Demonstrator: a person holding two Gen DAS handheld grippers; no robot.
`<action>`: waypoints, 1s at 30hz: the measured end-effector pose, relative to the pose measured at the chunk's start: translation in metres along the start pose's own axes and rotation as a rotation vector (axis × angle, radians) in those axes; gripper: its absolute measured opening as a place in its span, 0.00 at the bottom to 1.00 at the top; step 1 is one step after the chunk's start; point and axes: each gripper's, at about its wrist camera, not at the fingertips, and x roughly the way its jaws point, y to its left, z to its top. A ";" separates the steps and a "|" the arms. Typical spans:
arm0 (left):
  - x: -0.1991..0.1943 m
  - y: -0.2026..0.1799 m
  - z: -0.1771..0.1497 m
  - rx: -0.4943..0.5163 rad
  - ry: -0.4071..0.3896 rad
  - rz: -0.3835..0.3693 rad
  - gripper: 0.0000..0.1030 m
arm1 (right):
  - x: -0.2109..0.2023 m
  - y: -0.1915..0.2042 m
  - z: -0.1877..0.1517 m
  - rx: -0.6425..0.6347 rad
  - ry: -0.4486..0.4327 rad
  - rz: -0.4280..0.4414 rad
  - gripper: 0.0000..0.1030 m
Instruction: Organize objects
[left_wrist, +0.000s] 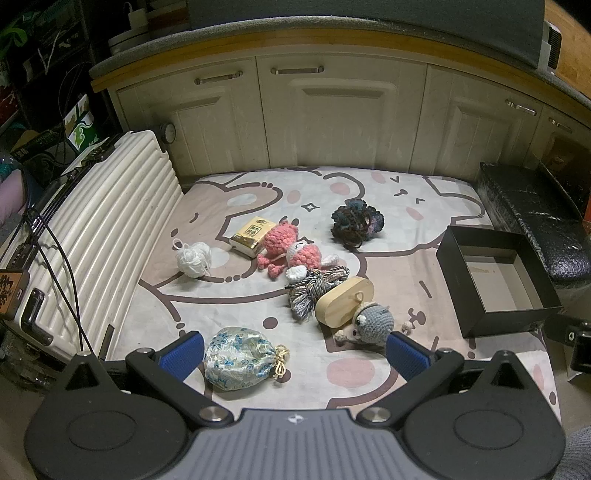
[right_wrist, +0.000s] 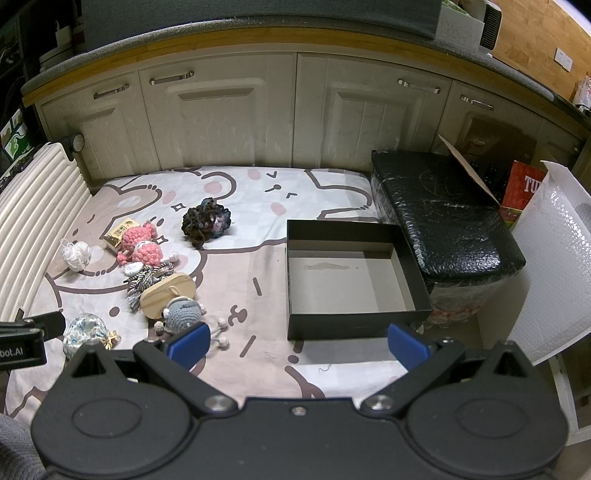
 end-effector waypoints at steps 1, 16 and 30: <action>0.000 0.000 0.000 0.000 0.000 0.000 1.00 | 0.000 0.000 0.000 0.000 0.000 0.000 1.00; 0.000 0.000 0.000 -0.001 0.001 0.000 1.00 | 0.001 0.001 -0.002 0.001 0.000 0.001 1.00; 0.000 0.000 0.000 -0.001 0.002 0.000 1.00 | 0.000 0.001 -0.002 0.001 0.001 0.001 1.00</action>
